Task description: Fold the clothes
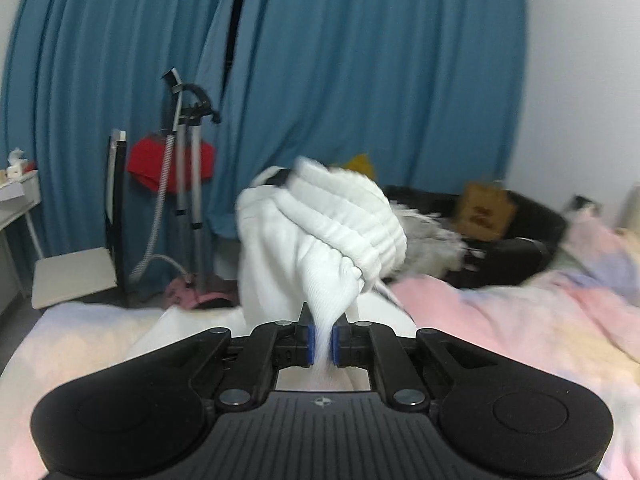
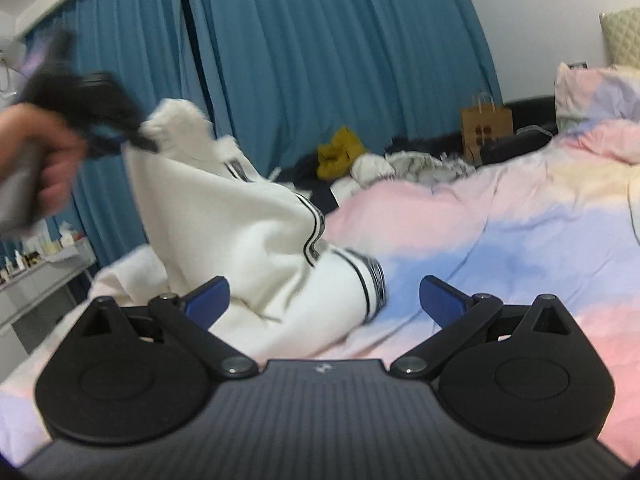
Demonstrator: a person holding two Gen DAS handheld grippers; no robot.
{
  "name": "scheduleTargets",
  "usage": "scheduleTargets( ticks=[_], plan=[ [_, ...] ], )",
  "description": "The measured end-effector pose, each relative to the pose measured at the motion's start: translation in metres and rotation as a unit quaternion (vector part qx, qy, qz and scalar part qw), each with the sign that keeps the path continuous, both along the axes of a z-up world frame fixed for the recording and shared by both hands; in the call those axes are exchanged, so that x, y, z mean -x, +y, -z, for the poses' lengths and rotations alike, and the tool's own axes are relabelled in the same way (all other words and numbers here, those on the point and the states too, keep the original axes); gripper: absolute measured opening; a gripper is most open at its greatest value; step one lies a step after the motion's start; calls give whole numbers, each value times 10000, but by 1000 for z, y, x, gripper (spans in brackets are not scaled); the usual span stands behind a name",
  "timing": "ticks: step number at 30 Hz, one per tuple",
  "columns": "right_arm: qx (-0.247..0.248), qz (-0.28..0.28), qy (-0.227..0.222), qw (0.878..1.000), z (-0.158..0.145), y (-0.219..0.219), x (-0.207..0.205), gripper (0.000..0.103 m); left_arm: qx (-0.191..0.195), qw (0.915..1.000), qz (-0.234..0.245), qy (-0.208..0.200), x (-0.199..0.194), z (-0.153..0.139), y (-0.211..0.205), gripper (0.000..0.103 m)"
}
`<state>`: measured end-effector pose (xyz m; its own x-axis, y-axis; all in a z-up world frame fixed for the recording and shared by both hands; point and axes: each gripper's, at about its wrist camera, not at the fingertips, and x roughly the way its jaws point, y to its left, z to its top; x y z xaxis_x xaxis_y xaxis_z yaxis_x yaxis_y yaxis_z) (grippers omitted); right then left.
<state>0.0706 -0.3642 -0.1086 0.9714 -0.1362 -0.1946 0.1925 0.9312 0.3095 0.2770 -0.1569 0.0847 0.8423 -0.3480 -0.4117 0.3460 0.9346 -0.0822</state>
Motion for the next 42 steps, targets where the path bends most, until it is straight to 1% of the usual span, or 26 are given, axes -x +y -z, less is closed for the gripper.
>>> scheduleTargets(
  ticks=[3, 6, 8, 10, 12, 14, 15, 16, 18, 21, 22, 23, 24, 25, 26, 27, 28, 29, 30, 32, 33, 34, 37, 39, 41, 42],
  plan=[
    [-36, -49, -266, 9996, -14, 0, 17, 103, 113, 9997, 209, 67, 71, 7, 39, 8],
    [-161, -226, -371, 9989, -23, 1, 32, 103, 286, 9990, 130, 330, 121, 42, 82, 8],
    [-238, -453, -369, 9980, -27, 4, 40, 103, 401, 9979, 71, 508, 155, 65, 111, 8],
    [-270, -737, -314, 9964, -30, 10, 45, 103, 503, 9959, -122, 746, 177, 95, 135, 8],
    [-170, -950, -182, 9952, -32, 20, 45, 103, 791, 9899, -406, 1105, 182, 126, 160, 8],
    [-54, -1059, -102, 9943, -33, 30, 46, 103, 1220, 9778, -654, 1571, 176, 151, 185, 9],
    [-10, -1093, -54, 9940, -32, 33, 45, 103, 1442, 9700, -768, 1802, 172, 163, 198, 9],
    [27, -1129, 3, 9936, -32, 37, 45, 103, 1753, 9601, -796, 2030, 170, 172, 210, 9],
    [68, -1204, 116, 9926, -30, 43, 41, 103, 2310, 9416, -821, 2308, 169, 182, 231, 12],
    [106, -1300, 240, 9912, -27, 49, 39, 103, 2647, 9280, -791, 2498, 177, 184, 250, 18],
    [100, -1317, 276, 9909, -26, 51, 38, 103, 2731, 9237, -766, 2576, 181, 184, 257, 22],
    [77, -1325, 312, 9907, -24, 52, 37, 103, 2844, 9180, -731, 2665, 185, 185, 263, 28],
    [41, -1336, 351, 9904, -23, 52, 36, 103, 2973, 9121, -724, 2728, 191, 187, 266, 31],
    [-10, -1351, 379, 9901, -22, 51, 34, 103, 3120, 9053, -770, 2777, 197, 184, 269, 40],
    [-61, -1369, 394, 9898, -22, 50, 34, 103, 3289, 8988, -873, 2763, 205, 185, 275, 46],
    [-108, -1377, 403, 9896, -21, 50, 33, 103, 3458, 8919, -979, 2745, 213, 186, 280, 49],
    [-149, -1373, 406, 9896, -21, 51, 33, 103, 3615, 8849, -1130, 2710, 216, 186, 291, 49],
    [-183, -1366, 413, 9896, -21, 52, 33, 103, 3598, 8829, -1319, 2714, 209, 186, 291, 51],
    [-217, -1365, 426, 9895, -21, 53, 33, 103, 3540, 8816, -1521, 2725, 203, 185, 292, 52],
    [-282, -1391, 453, 9888, -20, 52, 31, 103, 2640, 8971, -2148, 2819, 194, 185, 300, 52],
    [-314, -1406, 466, 9885, -19, 51, 30, 103, 2173, 9017, -2440, 2833, 188, 185, 304, 50],
    [-345, -1418, 483, 9881, -18, 51, 29, 103, 1734, 9035, -2699, 2842, 182, 186, 308, 50],
    [-455, -1460, 531, 9868, -17, 51, 26, 103, 1389, 9043, -2741, 2962, 158, 192, 317, 47],
    [-569, -1493, 483, 9860, -16, 50, 26, 103, 1029, 9180, -2488, 2911, 140, 191, 313, 52],
    [-724, -1519, 391, 9850, -16, 47, 26, 103, 505, 9380, -2029, 2763, 120, 191, 298, 55],
    [-808, -1524, 354, 9844, -15, 44, 26, 103, 301, 9455, -1822, 2682, 117, 194, 294, 55]
  ],
)
